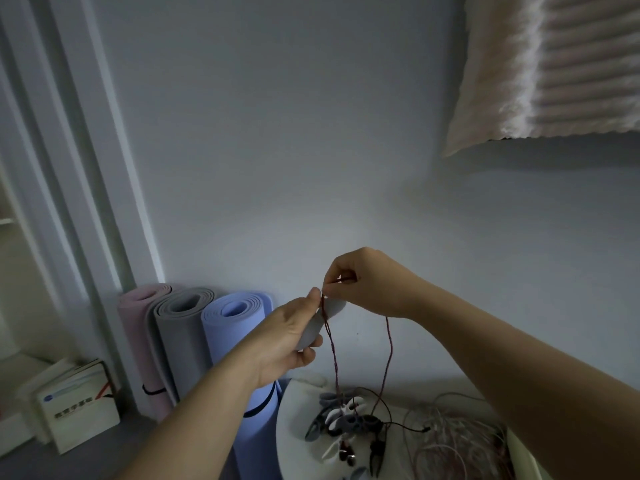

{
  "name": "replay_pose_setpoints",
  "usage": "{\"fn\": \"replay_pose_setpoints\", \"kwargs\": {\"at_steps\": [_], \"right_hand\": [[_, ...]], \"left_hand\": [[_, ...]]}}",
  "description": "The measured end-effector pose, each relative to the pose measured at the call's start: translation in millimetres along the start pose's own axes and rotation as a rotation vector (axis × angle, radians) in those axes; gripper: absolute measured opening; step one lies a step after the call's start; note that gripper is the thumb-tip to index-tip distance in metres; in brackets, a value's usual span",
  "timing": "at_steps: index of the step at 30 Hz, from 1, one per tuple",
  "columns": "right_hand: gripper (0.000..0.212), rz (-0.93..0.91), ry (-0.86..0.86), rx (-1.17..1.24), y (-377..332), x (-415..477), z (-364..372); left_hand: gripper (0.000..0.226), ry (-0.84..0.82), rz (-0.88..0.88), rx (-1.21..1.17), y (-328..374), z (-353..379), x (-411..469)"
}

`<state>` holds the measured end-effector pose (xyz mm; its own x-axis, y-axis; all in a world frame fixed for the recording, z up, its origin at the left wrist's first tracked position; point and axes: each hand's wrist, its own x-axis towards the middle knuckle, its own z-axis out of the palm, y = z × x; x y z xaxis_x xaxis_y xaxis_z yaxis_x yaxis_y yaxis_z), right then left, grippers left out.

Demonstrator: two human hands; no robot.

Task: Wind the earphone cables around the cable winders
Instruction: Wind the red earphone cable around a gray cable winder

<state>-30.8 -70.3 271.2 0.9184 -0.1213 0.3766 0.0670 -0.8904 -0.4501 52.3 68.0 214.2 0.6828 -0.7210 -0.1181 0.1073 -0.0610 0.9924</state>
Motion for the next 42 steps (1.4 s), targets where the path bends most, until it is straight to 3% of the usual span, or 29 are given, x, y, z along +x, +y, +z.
{"fn": "replay_pose_setpoints", "kwargs": {"at_steps": [3, 6, 12, 19, 23, 26, 34, 42], "right_hand": [[0.009, 0.005, 0.012, 0.019, 2, 1, 0], [0.009, 0.011, 0.054, 0.047, 3, 2, -1], [0.009, 0.018, 0.184, 0.093, 7, 6, -3], [0.01, 0.159, 0.309, 0.162, 28, 13, 0], [0.014, 0.254, 0.323, 0.19, 44, 14, 6], [0.016, 0.279, 0.352, 0.206, 50, 15, 14], [0.008, 0.278, 0.538, 0.266, 49, 30, 13], [0.016, 0.378, 0.522, 0.168, 67, 44, 17]], "left_hand": [[0.048, -0.087, 0.008, 0.065, 2, -2, -3], [0.025, -0.107, 0.048, 0.156, 2, -4, -4], [0.013, -0.107, 0.155, 0.425, 5, -4, -9], [0.011, -0.178, 0.188, 0.408, 3, -5, -15], [0.031, -0.211, 0.168, 0.337, 4, -6, -16], [0.013, -0.201, 0.144, 0.304, 4, -8, -15], [0.017, -0.204, 0.125, 0.512, -4, -10, -16], [0.017, -0.239, 0.138, 0.577, -3, -9, -20]]}}
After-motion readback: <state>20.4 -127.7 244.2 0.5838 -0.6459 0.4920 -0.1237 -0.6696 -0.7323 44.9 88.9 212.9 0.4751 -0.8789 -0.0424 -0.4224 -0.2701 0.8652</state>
